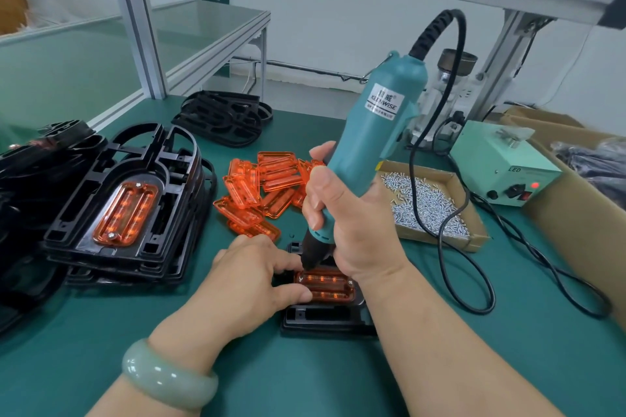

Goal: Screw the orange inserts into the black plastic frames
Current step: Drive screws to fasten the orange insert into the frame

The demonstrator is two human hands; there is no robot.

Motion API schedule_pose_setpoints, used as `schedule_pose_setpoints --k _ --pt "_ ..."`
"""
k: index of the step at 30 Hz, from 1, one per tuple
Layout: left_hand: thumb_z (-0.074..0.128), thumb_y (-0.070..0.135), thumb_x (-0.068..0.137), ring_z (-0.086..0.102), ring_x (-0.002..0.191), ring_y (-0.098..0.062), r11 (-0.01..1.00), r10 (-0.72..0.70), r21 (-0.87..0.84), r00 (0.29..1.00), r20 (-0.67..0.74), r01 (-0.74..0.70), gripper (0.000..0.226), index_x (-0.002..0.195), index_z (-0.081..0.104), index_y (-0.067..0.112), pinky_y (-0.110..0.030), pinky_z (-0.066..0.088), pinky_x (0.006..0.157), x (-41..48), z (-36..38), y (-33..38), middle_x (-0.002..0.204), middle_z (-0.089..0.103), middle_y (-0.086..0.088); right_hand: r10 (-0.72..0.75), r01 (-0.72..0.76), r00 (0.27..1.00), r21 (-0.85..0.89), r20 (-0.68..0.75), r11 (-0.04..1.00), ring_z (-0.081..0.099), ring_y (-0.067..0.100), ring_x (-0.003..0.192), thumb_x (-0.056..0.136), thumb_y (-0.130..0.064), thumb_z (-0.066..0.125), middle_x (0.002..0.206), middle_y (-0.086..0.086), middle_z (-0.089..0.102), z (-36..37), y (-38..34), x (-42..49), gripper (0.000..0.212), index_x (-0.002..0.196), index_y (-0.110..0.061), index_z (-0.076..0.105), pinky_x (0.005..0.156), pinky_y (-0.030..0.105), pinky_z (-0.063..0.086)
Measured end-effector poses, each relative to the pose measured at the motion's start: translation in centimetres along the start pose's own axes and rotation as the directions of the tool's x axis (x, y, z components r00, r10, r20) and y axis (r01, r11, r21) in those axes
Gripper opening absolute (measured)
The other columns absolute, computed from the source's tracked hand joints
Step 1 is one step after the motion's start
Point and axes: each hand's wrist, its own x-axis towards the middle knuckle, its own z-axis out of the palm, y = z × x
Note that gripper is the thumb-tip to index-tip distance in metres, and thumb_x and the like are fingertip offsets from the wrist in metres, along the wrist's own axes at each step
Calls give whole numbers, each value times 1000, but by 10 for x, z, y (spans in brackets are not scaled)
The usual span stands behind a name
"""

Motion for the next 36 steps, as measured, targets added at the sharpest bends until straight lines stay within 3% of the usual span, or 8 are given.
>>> schedule_pose_setpoints --k 4,6,8,13,16,20,25,36 --pt "72 54 71 37 89 -9 1000 8 -25 1000 0 -8 23 86 58 64 -31 36 83 0 -1 1 82 49 14 -17 17 1000 -36 -1 999 41 11 41 81 -23 66 52 -5 47 1 -2 -2 6 79 -27 61 47 21 39" --pt "74 54 69 37 87 -9 1000 14 -16 1000 8 -13 31 62 47 68 -31 34 78 2 -2 2 81 49 13 -33 33 999 -75 -3 997 40 12 40 82 -18 66 50 -5 45 1 -1 -5 13 74 -26 59 46 23 39" --pt "74 55 68 36 84 -8 1000 17 3 1000 12 -17 36 55 44 69 -31 31 74 3 -2 2 79 48 12 -46 44 999 -113 -14 993 40 12 40 85 -11 64 49 -6 46 3 0 -7 21 73 -28 59 46 23 40" --pt "72 57 68 35 85 -7 1000 14 23 1000 9 -14 17 75 57 60 -30 31 74 3 -1 -1 81 49 15 -28 22 997 -78 -74 997 40 12 39 84 -7 60 49 -6 45 1 0 -5 27 70 -30 60 46 22 38" --pt "72 58 68 35 84 -5 1000 15 22 1000 21 -15 30 61 45 70 -29 31 72 3 -2 0 80 49 14 -32 29 999 -56 -42 998 42 11 39 85 -4 60 52 -5 47 1 0 -6 19 81 -23 60 46 22 40" --pt "72 60 68 38 87 -9 1000 4 26 999 32 -5 40 63 37 79 -31 34 73 3 -2 0 81 49 13 -11 12 1000 -64 11 998 43 9 40 85 -3 60 52 -6 49 1 1 -3 14 90 -17 59 48 21 41" --pt "71 61 67 40 90 -9 1000 -10 24 999 34 9 40 66 36 81 -30 34 75 3 -3 -1 84 50 14 24 -24 999 1 37 1000 44 10 40 79 -18 67 52 -4 50 -2 0 1 13 90 -25 66 49 21 42" --pt "74 57 66 47 91 -9 1000 -16 -26 999 33 17 39 66 42 80 -31 39 79 3 -5 -2 84 53 15 31 -30 999 25 -29 999 42 12 39 76 -22 67 50 -4 48 -4 -3 1 9 86 -23 67 48 22 41"
